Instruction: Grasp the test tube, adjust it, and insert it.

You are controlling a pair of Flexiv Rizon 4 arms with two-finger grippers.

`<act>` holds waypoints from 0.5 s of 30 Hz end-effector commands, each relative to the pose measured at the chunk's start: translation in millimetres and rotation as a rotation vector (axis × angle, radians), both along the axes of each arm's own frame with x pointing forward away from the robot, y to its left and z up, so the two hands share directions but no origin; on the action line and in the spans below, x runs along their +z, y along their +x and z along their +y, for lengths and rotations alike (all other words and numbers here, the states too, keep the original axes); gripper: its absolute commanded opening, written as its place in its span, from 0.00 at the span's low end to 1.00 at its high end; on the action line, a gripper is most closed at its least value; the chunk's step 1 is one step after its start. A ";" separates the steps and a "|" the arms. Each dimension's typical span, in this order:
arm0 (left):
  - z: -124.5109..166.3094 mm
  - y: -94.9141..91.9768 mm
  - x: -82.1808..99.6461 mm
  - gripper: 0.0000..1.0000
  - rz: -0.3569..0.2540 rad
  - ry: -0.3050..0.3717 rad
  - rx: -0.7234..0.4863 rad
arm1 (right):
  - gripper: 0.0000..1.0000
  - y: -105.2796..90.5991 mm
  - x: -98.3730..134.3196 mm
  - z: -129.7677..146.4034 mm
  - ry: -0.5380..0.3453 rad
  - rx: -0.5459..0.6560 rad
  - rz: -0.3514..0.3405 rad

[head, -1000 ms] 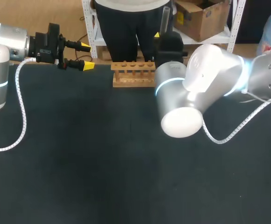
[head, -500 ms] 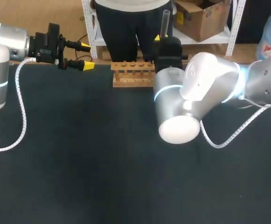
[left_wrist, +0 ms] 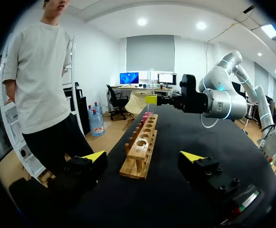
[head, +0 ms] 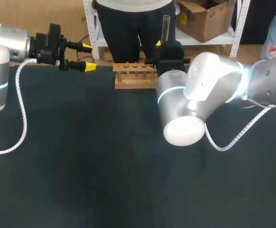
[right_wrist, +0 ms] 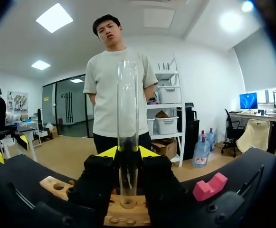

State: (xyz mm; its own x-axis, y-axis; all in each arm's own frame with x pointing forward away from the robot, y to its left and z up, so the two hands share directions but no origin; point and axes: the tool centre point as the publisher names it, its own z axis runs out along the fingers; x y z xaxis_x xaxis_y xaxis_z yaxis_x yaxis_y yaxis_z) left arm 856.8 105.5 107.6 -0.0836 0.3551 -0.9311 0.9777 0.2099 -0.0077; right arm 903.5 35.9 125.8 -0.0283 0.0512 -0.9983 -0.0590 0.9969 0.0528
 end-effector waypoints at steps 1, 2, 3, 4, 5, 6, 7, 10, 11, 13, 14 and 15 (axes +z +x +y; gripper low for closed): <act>0.3 0.5 -0.6 1.00 -0.001 0.000 -0.001 | 0.00 2.9 -7.6 -0.1 0.004 0.238 -0.014; 0.3 0.5 -0.6 1.00 -0.001 0.000 -0.001 | 0.00 3.1 -10.0 0.3 0.005 0.238 -0.012; 0.3 0.5 -0.6 1.00 -0.001 0.000 -0.001 | 0.00 3.2 -12.2 0.5 0.005 0.238 -0.009; 0.3 0.5 -0.6 1.00 -0.001 0.000 -0.001 | 0.00 3.4 -14.4 0.7 0.006 0.238 -0.007; 0.3 0.5 -0.6 1.00 -0.001 0.000 -0.001 | 0.00 3.7 -16.4 0.8 0.008 0.238 -0.005; 0.3 0.5 -0.6 1.00 -0.001 0.000 -0.001 | 0.00 3.9 -18.0 1.0 0.008 0.238 -0.004; 0.3 0.5 -0.6 1.00 -0.001 0.000 -0.001 | 0.00 4.0 -19.5 1.2 0.010 0.238 -0.003; 0.3 0.5 -0.6 1.00 -0.001 0.000 -0.001 | 0.00 4.2 -23.3 1.6 0.012 0.239 -0.002; 0.3 0.5 -0.6 1.00 -0.001 0.000 -0.001 | 0.00 4.1 -24.3 1.7 0.012 0.239 -0.001; 0.3 0.5 -0.6 1.00 -0.001 0.000 -0.001 | 0.00 4.2 -26.7 2.1 0.012 0.241 0.001; 0.3 0.5 -0.6 1.00 -0.001 0.000 -0.001 | 0.00 4.2 -27.7 2.2 0.012 0.242 0.002; 0.3 0.5 -0.6 1.00 -0.001 0.000 -0.001 | 0.00 4.0 -29.0 2.4 0.012 0.244 0.003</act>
State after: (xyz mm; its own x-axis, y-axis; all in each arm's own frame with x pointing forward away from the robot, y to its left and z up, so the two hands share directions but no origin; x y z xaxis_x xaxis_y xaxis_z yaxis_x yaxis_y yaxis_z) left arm 856.8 105.5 107.6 -0.0836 0.3551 -0.9311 0.9777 0.2099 -0.0077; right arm 905.9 39.8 99.9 -0.0503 0.0515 -0.9974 -0.0626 0.9965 0.0546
